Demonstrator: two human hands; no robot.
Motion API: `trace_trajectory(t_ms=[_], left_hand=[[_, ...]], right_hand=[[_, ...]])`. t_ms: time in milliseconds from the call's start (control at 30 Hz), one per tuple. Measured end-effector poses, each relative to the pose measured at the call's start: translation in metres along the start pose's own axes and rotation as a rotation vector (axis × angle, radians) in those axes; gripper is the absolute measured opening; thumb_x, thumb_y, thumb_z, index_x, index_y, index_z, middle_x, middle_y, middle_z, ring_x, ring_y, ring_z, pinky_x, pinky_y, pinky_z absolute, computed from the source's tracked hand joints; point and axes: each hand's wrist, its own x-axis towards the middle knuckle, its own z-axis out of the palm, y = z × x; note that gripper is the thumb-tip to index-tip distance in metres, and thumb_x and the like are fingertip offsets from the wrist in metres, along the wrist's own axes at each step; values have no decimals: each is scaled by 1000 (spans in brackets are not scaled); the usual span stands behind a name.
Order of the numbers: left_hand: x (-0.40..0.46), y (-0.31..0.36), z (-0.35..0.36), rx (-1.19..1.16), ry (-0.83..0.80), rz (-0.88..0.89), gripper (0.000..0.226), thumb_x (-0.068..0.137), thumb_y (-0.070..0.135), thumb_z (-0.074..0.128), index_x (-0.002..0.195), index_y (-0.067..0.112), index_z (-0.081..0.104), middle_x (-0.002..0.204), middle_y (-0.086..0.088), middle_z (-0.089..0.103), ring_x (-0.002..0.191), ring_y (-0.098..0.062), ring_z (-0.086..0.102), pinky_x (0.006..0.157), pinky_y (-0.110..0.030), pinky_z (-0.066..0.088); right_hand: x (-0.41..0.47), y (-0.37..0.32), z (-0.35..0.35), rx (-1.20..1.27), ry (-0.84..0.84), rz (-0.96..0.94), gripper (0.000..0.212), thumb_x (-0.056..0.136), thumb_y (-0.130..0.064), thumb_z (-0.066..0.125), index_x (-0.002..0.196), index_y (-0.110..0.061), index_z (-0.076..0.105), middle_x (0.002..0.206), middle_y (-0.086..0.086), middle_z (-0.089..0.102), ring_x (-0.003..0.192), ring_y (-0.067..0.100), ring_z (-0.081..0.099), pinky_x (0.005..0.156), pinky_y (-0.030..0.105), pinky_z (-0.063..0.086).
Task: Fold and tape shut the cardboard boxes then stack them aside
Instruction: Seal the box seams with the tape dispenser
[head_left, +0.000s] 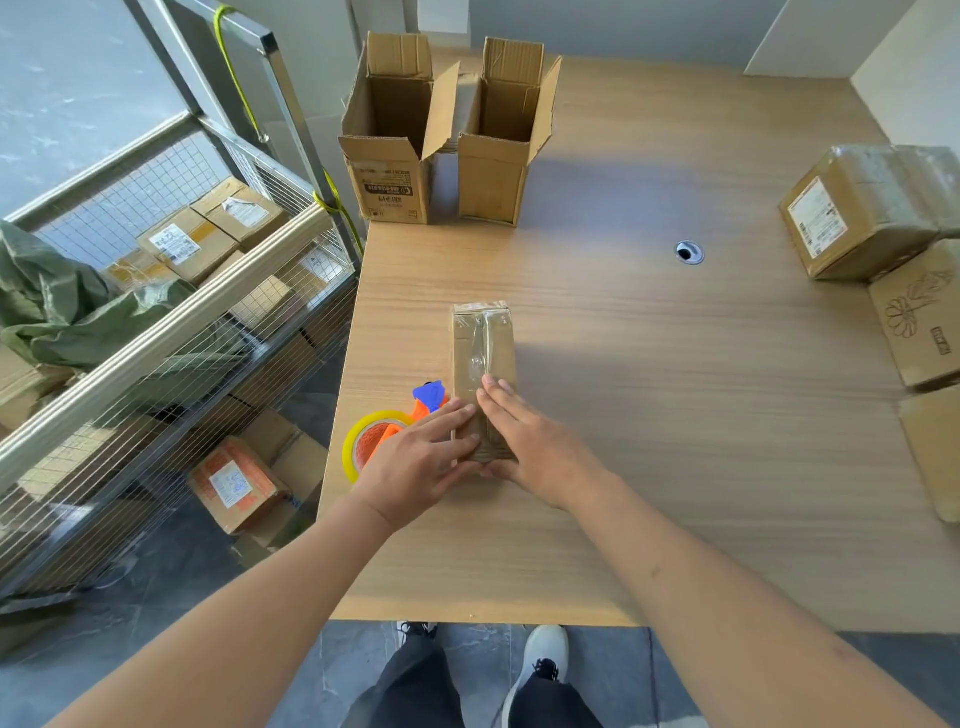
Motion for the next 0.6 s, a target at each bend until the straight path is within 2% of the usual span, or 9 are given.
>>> trace_trajectory(t_ms=[100, 233, 300, 400, 467, 533, 567, 600], left_hand=[[-5, -7, 3, -8, 27, 41, 36, 97, 41, 61, 114, 14, 79, 143, -9, 62, 137, -25, 54, 96, -34, 57], [-8, -19, 10, -53, 40, 103, 35, 98, 34, 62, 120, 11, 76, 147, -10, 58, 142, -28, 49, 107, -35, 50], [-9, -22, 12, -58, 44, 114, 34, 100, 32, 61, 122, 10, 75, 147, -10, 57, 142, -29, 49, 108, -38, 50], [-11, -21, 15, -54, 56, 114, 34, 102, 32, 59, 123, 10, 75, 148, -9, 56, 144, -28, 47, 110, -38, 49], [-11, -20, 17, -81, 58, 106, 38, 103, 36, 57, 123, 10, 75, 149, -9, 56, 144, -27, 46, 111, -37, 48], [-9, -21, 17, -98, 48, 83, 36, 100, 35, 63, 123, 10, 75, 149, -8, 56, 145, -25, 46, 110, -38, 49], [-8, -21, 17, -103, 36, 69, 34, 97, 31, 69, 124, 10, 75, 150, -7, 55, 144, -25, 46, 108, -40, 51], [-6, -21, 17, -110, 20, 56, 35, 93, 26, 76, 124, 11, 75, 150, -7, 56, 144, -25, 46, 106, -41, 52]], right_hand=[[0, 8, 18, -66, 111, -67, 90, 95, -39, 69, 164, -13, 17, 172, -4, 2, 156, 7, 1, 121, 30, 33], [-1, 15, 41, -203, 265, -114, 82, 96, -45, 60, 160, -6, 27, 171, 5, 15, 157, 17, 15, 106, 31, 51], [-1, 16, 43, -262, 310, -135, 78, 98, -45, 55, 160, -5, 29, 170, 7, 18, 157, 19, 18, 107, 30, 49], [-1, 14, 44, -258, 319, -111, 78, 97, -44, 57, 159, -4, 30, 169, 10, 20, 156, 23, 20, 117, 39, 41], [-2, 11, 43, -200, 278, -56, 80, 98, -45, 54, 162, -8, 23, 171, 6, 12, 157, 19, 10, 122, 42, 32], [-8, 6, 38, -71, 199, 17, 83, 101, -46, 55, 164, -15, 11, 172, -3, -2, 157, 11, -6, 126, 36, 20], [-12, 4, 34, -7, 184, 49, 83, 101, -46, 57, 165, -19, 11, 172, -6, -4, 157, 8, -8, 123, 32, 20], [-17, 3, 30, 34, 191, 67, 81, 100, -45, 60, 164, -21, 16, 172, -7, -1, 157, 8, -4, 118, 30, 26]])
